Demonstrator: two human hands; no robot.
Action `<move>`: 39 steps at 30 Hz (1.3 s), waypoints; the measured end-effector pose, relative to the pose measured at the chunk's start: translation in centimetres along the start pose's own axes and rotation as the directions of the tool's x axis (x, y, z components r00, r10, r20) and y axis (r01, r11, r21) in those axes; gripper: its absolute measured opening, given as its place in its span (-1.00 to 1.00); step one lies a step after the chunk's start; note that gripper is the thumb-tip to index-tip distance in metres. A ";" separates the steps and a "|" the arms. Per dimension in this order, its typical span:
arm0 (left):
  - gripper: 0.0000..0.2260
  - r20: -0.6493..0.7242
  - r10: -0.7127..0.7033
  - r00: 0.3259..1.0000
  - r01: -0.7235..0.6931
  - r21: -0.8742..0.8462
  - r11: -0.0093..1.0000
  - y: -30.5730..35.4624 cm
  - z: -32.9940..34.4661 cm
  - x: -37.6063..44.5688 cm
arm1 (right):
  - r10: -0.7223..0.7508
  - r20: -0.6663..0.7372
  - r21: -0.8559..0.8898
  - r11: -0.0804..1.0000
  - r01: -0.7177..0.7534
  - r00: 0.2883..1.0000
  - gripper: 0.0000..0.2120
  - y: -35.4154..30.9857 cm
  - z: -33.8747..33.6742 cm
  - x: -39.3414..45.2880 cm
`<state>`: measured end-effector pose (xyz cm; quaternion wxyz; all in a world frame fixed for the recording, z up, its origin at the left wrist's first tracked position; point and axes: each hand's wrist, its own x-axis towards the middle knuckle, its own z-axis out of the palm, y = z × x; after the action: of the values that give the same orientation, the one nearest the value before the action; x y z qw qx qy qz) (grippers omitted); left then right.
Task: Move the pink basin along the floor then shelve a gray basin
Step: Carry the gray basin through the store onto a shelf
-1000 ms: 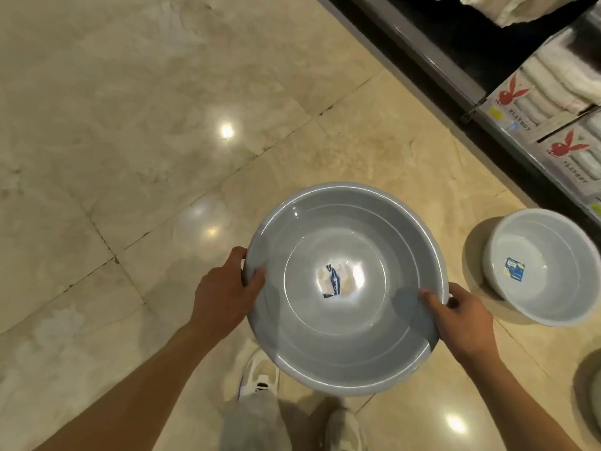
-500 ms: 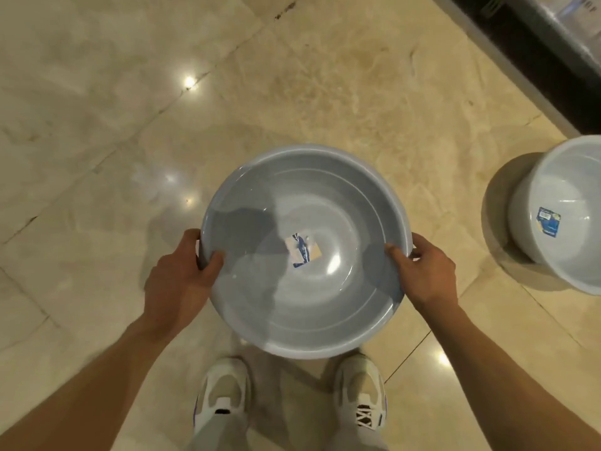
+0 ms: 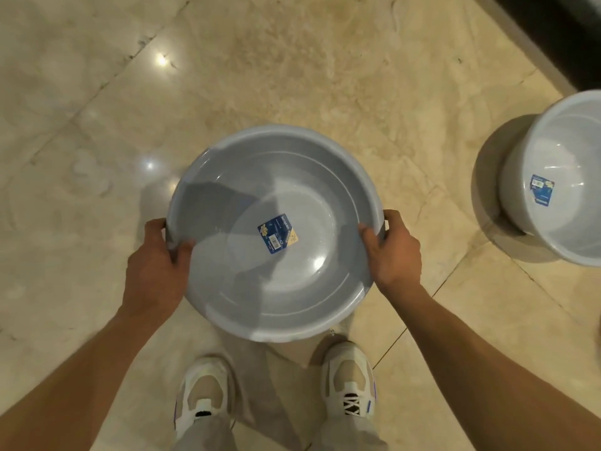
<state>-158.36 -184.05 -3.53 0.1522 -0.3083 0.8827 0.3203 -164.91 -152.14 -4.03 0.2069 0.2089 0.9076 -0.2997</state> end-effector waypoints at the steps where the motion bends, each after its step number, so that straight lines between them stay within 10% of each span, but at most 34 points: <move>1: -0.63 -0.038 0.013 0.999 -0.013 0.011 1.000 0.5 -0.5 -0.4 | -0.002 -0.018 0.013 1.000 0.002 1.000 -0.64 -0.3 -0.3 -0.3; 17: -0.82 -0.270 0.240 0.933 -0.306 -0.239 0.921 24.9 -23.1 -10.7 | 0.054 -0.360 0.498 0.855 0.143 0.931 -0.77 -13.7 -28.2 -12.4; 30: -0.82 -0.162 0.519 0.839 -0.531 -0.450 0.718 49.2 -44.3 -31.0 | 0.255 -0.523 0.676 0.705 0.213 0.814 -0.71 -20.6 -61.1 -34.9; 39: -0.87 -0.082 0.664 0.743 -0.631 -0.415 0.656 61.5 -44.9 -40.4 | 0.355 -0.590 0.711 0.654 0.258 0.725 -0.88 -15.7 -73.0 -43.1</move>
<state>-170.11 -158.44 77.94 -0.0075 0.0140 0.8382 0.5452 -155.45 -128.59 78.41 -0.2416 0.3967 0.7000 -0.5424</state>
